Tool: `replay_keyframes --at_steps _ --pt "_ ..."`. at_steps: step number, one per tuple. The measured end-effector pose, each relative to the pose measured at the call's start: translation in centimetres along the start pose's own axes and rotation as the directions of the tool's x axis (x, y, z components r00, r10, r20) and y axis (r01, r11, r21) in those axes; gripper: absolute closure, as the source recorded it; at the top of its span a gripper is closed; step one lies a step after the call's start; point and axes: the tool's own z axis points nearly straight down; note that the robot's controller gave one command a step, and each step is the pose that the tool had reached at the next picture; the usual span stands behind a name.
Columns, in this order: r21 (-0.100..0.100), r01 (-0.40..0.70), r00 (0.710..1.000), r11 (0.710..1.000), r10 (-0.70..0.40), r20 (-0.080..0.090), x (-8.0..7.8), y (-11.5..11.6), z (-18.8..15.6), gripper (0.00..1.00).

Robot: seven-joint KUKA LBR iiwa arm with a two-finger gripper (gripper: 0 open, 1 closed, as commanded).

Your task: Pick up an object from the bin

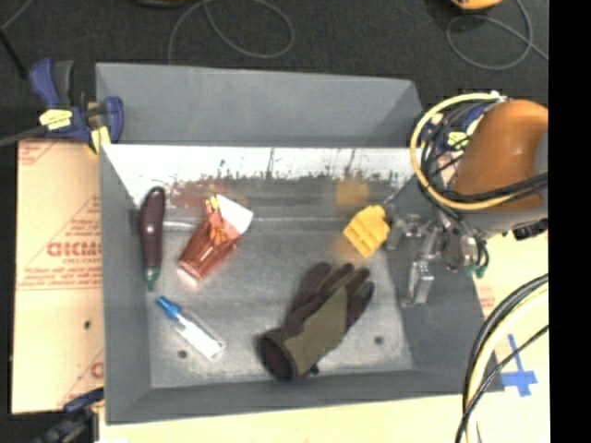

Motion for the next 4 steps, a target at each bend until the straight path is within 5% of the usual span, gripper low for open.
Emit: replay_keyframes --at_steps 1,2,3,4 --pt "0.002 0.028 1.000 1.000 -0.028 0.004 1.2 1.3 2.9 0.00" --pt "0.003 0.167 0.986 0.986 -0.167 0.005 1.0 3.1 6.0 0.00" --pt "0.006 0.561 0.828 0.828 -0.561 0.007 1.7 7.9 8.9 1.00" --pt "0.007 0.562 0.827 0.827 -0.562 0.007 1.7 7.9 8.9 1.00"
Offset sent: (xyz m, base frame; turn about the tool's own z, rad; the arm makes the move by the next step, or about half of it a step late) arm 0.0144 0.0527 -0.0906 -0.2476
